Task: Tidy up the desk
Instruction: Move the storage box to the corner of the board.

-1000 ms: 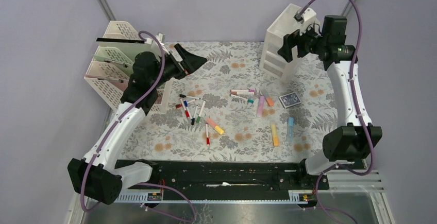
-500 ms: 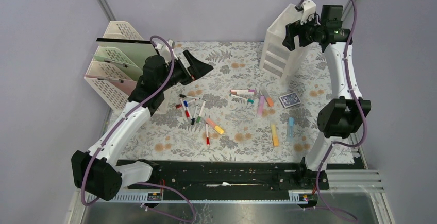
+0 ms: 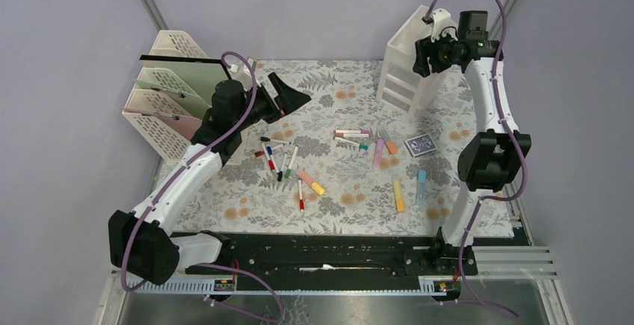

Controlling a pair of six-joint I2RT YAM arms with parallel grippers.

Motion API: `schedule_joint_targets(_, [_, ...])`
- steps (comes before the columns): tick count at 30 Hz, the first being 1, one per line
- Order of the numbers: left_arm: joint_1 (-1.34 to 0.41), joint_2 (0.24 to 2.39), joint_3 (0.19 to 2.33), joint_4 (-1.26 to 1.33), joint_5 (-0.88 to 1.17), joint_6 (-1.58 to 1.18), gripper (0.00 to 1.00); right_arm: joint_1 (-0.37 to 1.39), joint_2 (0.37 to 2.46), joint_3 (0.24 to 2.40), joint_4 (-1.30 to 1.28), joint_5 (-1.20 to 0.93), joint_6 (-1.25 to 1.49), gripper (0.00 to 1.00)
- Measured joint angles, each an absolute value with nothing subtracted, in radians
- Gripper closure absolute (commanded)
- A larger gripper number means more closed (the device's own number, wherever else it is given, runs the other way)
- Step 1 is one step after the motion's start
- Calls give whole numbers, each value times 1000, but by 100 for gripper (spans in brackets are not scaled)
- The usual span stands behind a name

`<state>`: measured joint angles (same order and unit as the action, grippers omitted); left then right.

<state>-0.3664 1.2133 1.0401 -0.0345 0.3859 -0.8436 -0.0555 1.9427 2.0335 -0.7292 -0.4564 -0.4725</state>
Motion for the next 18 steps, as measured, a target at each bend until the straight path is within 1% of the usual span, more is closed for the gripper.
schedule_joint_targets(4, [-370, 1247, 1040, -23, 387, -852, 1, -56, 1964, 2048, -729, -453, -486, 41])
schedule_joint_targets(6, [-373, 1258, 1040, -20, 387, -858, 1, -57, 1975, 2049, -729, -455, -495, 46])
schedule_joint_targets(13, [-379, 1273, 1040, -5, 389, -865, 1, -59, 2010, 2062, -731, -478, -530, 75])
schedule_joint_targets(15, [-380, 1273, 1040, -4, 389, -865, 1, -59, 2011, 2062, -732, -497, -551, 86])
schedule_joint_targets(18, [-383, 1273, 1040, -5, 389, -866, 1, -56, 2012, 2062, -729, -536, -593, 96])
